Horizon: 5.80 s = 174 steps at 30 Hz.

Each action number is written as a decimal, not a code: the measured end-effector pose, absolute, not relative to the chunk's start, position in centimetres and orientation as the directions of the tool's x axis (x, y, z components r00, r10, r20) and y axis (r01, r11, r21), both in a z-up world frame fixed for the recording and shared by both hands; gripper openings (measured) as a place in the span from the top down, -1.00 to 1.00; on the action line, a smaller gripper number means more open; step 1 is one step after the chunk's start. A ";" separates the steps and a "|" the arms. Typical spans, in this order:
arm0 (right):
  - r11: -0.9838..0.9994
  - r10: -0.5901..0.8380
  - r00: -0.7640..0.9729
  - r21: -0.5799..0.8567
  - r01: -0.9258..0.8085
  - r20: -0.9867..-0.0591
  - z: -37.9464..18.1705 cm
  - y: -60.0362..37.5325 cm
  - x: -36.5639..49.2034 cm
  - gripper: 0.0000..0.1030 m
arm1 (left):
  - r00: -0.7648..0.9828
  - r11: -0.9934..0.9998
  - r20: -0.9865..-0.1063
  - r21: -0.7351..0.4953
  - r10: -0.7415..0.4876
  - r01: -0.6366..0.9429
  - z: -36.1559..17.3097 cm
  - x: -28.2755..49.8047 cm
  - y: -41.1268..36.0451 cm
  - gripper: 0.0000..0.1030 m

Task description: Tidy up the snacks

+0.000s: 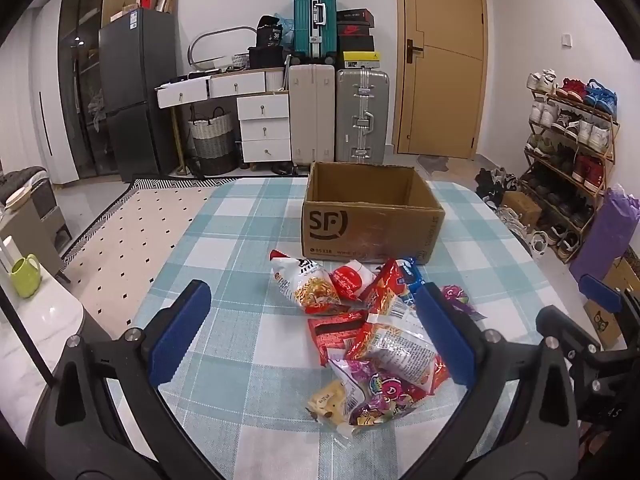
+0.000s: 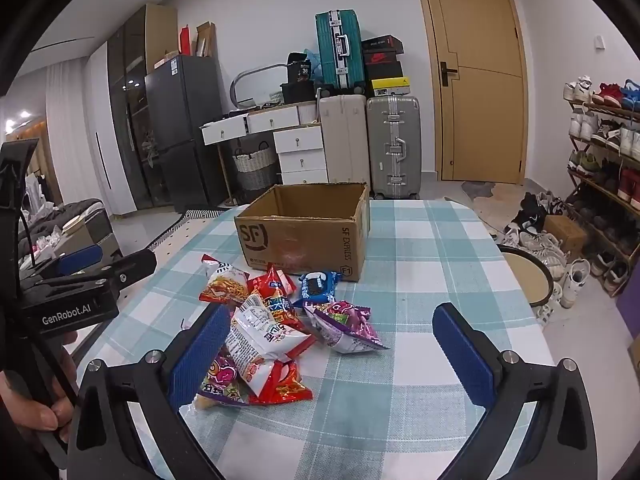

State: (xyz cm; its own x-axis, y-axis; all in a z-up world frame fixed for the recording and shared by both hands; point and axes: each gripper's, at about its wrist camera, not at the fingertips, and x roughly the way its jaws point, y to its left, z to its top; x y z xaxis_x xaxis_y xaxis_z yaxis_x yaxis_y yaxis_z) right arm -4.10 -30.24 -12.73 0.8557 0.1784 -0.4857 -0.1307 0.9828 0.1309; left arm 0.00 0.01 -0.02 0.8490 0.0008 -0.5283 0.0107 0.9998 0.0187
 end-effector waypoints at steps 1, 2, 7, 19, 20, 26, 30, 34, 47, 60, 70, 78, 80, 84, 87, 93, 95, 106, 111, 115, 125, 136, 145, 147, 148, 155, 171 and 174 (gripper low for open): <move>0.982 0.180 0.856 0.134 -0.131 -0.485 -12.7 -30.2 -4.2 -1.00 | 0.845 1.000 -0.535 0.021 0.000 0.013 0.0 0.0 0.0 -0.98; 0.983 0.177 0.856 0.134 -0.128 -0.485 -12.7 -30.2 -4.3 -1.00 | 0.843 1.000 -0.537 0.018 -0.002 0.014 0.0 0.0 -0.1 -0.98; 0.984 0.171 0.849 0.128 -0.123 -0.500 -13.1 -30.0 -3.9 -1.00 | 0.844 1.000 -0.537 -0.024 -0.019 0.007 -0.2 -0.3 0.2 -0.98; 0.980 0.192 0.850 0.148 -0.136 -0.490 -12.6 -29.9 -4.4 -1.00 | 0.837 0.998 -0.546 -0.056 -0.038 0.009 -0.2 -0.3 1.0 -0.98; 0.979 0.193 0.850 0.148 -0.137 -0.491 -12.6 -29.9 -4.4 -1.00 | 0.838 0.998 -0.543 -0.060 -0.041 0.011 -0.2 -0.4 1.0 -0.98; 0.980 0.192 0.851 0.146 -0.137 -0.488 -12.6 -29.8 -4.4 -1.00 | 0.836 0.998 -0.547 -0.068 -0.050 0.016 -0.1 -0.4 1.1 -0.98; 0.980 0.193 0.851 0.147 -0.138 -0.488 -12.5 -29.8 -4.4 -1.00 | 0.836 0.997 -0.546 -0.070 -0.053 0.017 -0.1 -0.4 1.1 -0.98; 0.980 0.193 0.852 0.147 -0.137 -0.487 -12.5 -29.8 -4.4 -1.00 | 0.836 0.997 -0.547 -0.070 -0.055 0.020 -0.1 -0.4 1.1 -0.98; 0.979 0.196 0.850 0.151 -0.138 -0.489 -12.4 -29.8 -4.5 -1.00 | 0.829 0.997 -0.555 -0.076 -0.065 0.027 -0.1 -0.5 1.0 -0.98; 0.978 0.197 0.846 0.164 -0.132 -0.496 -13.1 -29.6 -4.4 -1.00 | 0.820 0.996 -0.567 -0.079 -0.081 0.044 -0.5 -0.6 0.7 -0.98; 0.977 0.198 0.843 0.167 -0.130 -0.500 -13.3 -29.6 -4.3 -1.00 | 0.814 0.995 -0.574 -0.084 -0.089 0.049 -0.7 -0.5 0.7 -0.98; 0.977 0.201 0.842 0.169 -0.133 -0.501 -13.6 -29.6 -4.4 -1.00 | 0.801 0.994 -0.589 -0.092 -0.101 0.058 -1.5 -0.1 0.7 -0.98; 0.976 0.204 0.840 0.172 -0.134 -0.503 -13.7 -29.5 -4.5 -1.00 | 0.797 0.994 -0.594 -0.095 -0.106 0.060 -1.7 0.1 0.7 -0.98; 0.975 0.210 0.836 0.172 -0.140 -0.506 -14.0 -29.3 -4.4 -1.00 | 0.793 0.993 -0.598 -0.099 -0.112 0.065 -2.0 0.3 0.9 -0.98; 0.968 0.241 0.825 0.186 -0.167 -0.512 -14.4 -29.0 -4.1 -1.00 | 0.790 0.993 -0.603 -0.101 -0.113 0.065 -2.3 0.6 1.0 -0.98; 0.958 0.285 0.809 0.181 -0.223 -0.513 -14.6 -28.2 -2.7 -1.00 | 0.774 0.991 -0.621 -0.120 -0.121 0.058 -3.3 1.4 1.8 -0.98; 0.952 0.306 0.798 0.177 -0.250 -0.519 -14.9 -27.7 -2.2 -1.00 | 0.770 0.990 -0.626 -0.128 -0.125 0.057 -3.8 1.6 2.2 -0.98; 0.901 0.430 0.702 0.216 -0.377 -0.568 -17.2 -24.7 1.7 -1.00 | 0.743 0.988 -0.656 -0.150 -0.130 0.040 -6.8 2.6 4.5 -0.98; 0.882 0.463 0.661 0.233 -0.409 -0.591 -18.5 -23.4 3.6 -1.00 | 0.726 0.984 -0.675 -0.175 -0.131 0.015 -8.1 3.2 5.9 -0.98; 0.873 0.476 0.635 0.235 -0.428 -0.608 -19.5 -22.4 4.7 -1.00 | 0.722 0.984 -0.679 -0.179 -0.132 0.012 -8.7 3.2 6.4 -0.97; 0.870 0.472 0.601 0.231 -0.435 -0.645 -21.1 -21.1 6.3 -0.91 | 0.705 0.981 -0.696 -0.194 -0.135 -0.004 -9.5 3.0 7.6 -0.97; 0.871 0.467 0.572 0.238 -0.430 -0.674 -21.7 -21.0 6.3 -0.31 | 0.697 0.981 -0.704 -0.195 -0.136 -0.005 -9.7 2.7 7.8 -0.97; 0.848 0.513 0.553 0.289 -0.444 -0.657 -21.6 -21.3 5.7 0.17 | 0.693 0.980 -0.707 -0.197 -0.139 -0.004 -9.4 1.9 7.5 -0.97; 0.848 0.515 0.559 0.289 -0.445 -0.649 -21.4 -21.4 5.3 0.20 | 0.692 0.981 -0.709 -0.194 -0.137 -0.005 -9.3 1.8 7.4 -0.97; 0.848 0.515 0.564 0.288 -0.445 -0.645 -21.3 -21.5 5.2 0.20 | 0.691 0.981 -0.710 -0.194 -0.137 -0.005 -9.3 1.7 7.4 -0.97; 0.835 0.546 0.590 0.333 -0.438 -0.595 -20.2 -23.2 3.8 0.21 | 0.683 0.980 -0.716 -0.197 -0.145 0.001 -9.0 1.3 7.0 -0.97; 0.846 0.529 0.672 0.392 -0.363 -0.519 -18.9 -28.9 -0.9 0.21 | 0.618 0.970 -0.756 -0.238 -0.218 0.051 -9.6 1.8 5.0 -0.97; 0.851 0.515 0.682 0.403 -0.336 -0.519 -19.2 -30.3 -1.8 0.21 | 0.598 0.972 -0.769 -0.220 -0.226 0.085 -9.9 2.2 3.9 -0.97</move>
State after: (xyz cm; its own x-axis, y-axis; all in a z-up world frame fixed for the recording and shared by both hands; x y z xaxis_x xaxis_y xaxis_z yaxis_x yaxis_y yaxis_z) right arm -1.85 -30.26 -19.20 0.6823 0.5152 -0.5187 -0.3360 0.8511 0.4034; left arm 2.17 3.85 -9.92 0.5976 -0.2258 -0.7693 0.0846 0.9719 -0.2196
